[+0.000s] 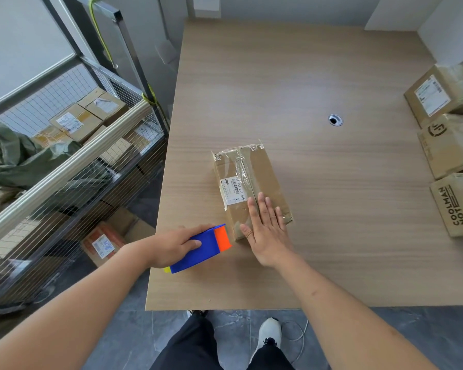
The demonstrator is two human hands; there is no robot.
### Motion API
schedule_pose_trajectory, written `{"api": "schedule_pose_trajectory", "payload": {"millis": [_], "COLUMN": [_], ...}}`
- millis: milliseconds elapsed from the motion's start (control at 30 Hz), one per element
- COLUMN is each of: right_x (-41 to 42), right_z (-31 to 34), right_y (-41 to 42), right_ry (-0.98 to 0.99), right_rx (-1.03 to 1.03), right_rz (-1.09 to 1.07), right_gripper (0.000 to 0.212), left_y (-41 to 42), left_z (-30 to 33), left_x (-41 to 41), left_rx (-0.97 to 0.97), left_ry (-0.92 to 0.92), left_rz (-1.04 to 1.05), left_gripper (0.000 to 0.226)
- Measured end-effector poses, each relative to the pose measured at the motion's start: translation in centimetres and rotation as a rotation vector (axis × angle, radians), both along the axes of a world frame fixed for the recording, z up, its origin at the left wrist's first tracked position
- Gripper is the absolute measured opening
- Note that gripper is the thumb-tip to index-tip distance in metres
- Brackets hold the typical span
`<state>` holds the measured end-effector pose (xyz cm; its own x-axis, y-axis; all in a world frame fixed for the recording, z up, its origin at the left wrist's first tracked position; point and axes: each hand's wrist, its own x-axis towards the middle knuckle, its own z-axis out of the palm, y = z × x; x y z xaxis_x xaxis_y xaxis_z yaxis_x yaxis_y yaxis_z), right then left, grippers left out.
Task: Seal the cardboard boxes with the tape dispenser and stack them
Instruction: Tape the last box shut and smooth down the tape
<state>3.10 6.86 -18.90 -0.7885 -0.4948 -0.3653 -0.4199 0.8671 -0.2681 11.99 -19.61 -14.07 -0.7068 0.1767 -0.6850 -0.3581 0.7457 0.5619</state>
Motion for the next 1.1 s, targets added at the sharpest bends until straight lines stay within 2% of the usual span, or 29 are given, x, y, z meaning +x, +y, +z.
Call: {"api": "schedule_pose_trajectory", "payload": {"millis": [300, 400, 533, 700, 933, 1100], "right_x": [-0.1, -0.2, -0.3, -0.2, 0.1, 0.6], "right_z": [0.1, 0.1, 0.3, 0.3, 0.7, 1.1], "right_y": [-0.3, -0.4, -0.5, -0.6, -1.0, -1.6], "right_ry": [-0.027, -0.036, -0.051, -0.042, -0.03, 0.012], "right_rx": [0.014, 0.015, 0.027, 0.023, -0.02, -0.004], "right_rz": [0.008, 0.006, 0.004, -0.01, -0.063, -0.093], "right_gripper": [0.07, 0.071, 0.07, 0.07, 0.071, 0.095], "left_y": [2.0, 2.7, 1.2, -0.5, 1.4, 3.8], "left_z": [0.4, 0.7, 0.1, 0.0, -0.8, -2.8], "left_x": [-1.0, -1.5, 0.0, 1.2, 0.6, 0.1], "left_rx": [-0.09, -0.144, -0.31, -0.332, -0.479, -0.564], "left_ry": [-0.055, 0.006, 0.014, 0.053, 0.29, 0.386], "left_rz": [0.018, -0.017, -0.087, -0.014, -0.024, 0.036], "left_gripper": [0.048, 0.048, 0.043, 0.048, 0.056, 0.062]}}
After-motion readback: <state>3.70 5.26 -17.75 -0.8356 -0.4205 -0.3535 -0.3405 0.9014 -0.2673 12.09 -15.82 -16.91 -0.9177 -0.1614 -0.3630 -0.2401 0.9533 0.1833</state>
